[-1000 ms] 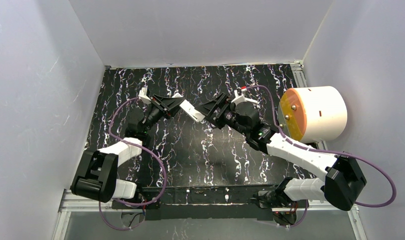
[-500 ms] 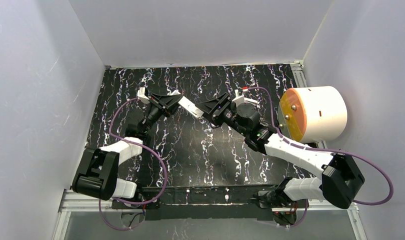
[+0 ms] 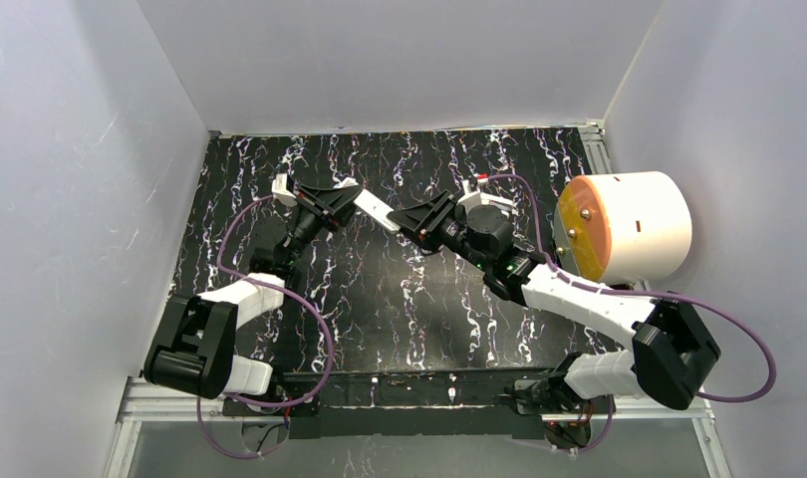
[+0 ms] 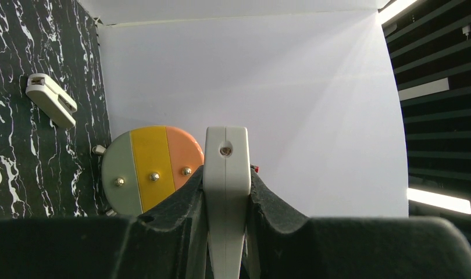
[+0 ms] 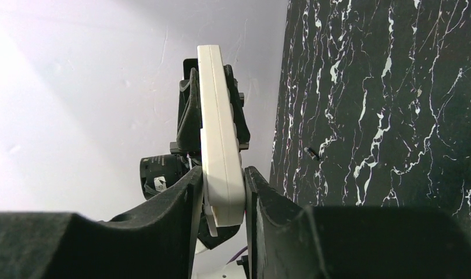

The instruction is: Load the batteries into the remote control

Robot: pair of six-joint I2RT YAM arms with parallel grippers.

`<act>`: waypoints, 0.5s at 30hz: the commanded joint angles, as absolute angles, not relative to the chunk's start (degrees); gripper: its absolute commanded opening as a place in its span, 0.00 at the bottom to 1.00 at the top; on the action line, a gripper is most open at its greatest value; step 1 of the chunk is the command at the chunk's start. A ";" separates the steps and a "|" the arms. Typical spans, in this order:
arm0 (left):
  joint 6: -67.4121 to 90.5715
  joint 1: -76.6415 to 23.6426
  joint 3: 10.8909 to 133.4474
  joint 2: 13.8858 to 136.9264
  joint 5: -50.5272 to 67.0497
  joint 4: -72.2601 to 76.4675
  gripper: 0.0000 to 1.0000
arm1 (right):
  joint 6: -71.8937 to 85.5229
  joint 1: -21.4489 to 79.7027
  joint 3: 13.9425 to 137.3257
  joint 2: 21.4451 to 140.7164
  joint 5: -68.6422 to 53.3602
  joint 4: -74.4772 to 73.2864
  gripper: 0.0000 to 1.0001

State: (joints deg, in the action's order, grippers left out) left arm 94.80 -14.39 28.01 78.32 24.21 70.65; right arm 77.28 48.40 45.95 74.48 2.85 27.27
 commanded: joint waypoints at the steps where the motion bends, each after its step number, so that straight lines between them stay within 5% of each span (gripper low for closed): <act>1: 95.30 -14.53 28.78 76.89 21.97 74.05 0.00 | 77.95 48.81 46.86 74.74 3.27 29.97 0.38; 15: 94.80 -14.59 28.90 77.57 22.56 80.71 0.00 | 80.34 49.07 46.88 77.39 0.82 30.86 0.37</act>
State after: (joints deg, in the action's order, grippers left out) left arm 94.70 -14.37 27.64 78.35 22.37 72.49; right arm 79.11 48.60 45.95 76.25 2.24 30.37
